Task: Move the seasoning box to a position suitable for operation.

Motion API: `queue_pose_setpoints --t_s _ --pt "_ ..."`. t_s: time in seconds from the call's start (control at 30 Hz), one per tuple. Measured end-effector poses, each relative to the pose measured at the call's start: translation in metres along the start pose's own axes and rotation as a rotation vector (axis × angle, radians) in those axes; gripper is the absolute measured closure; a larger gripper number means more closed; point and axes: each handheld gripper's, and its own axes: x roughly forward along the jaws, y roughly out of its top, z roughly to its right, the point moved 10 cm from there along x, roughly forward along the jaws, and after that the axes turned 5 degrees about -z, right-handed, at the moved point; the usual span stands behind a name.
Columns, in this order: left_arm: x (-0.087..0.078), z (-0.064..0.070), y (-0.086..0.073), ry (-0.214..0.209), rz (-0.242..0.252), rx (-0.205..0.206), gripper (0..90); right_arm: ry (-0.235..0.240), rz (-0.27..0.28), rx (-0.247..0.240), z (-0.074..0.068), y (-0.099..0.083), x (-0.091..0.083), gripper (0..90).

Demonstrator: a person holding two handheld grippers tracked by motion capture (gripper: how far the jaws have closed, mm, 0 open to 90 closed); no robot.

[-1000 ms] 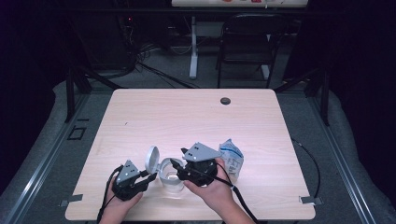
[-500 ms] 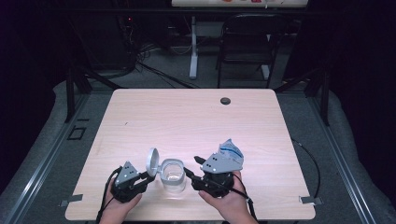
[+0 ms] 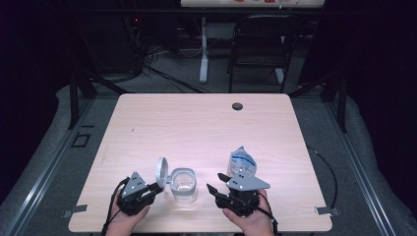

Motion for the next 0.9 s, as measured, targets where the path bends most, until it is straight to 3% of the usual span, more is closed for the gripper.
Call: queue_pose_setpoints --t_s 0.13,0.6,0.9 --pt "-0.001 0.001 0.000 -0.003 -0.004 0.002 82.1 -0.004 -0.001 0.032 0.006 -0.011 -0.002 51.6" --pt "-0.003 0.005 -0.003 -0.030 -0.005 0.012 83.5 -0.039 -0.051 0.067 0.025 -0.041 -0.010 51.6" --pt "-0.008 0.003 -0.002 -0.060 0.009 0.007 79.1 -0.049 -0.059 0.079 0.034 -0.046 -0.020 51.5"
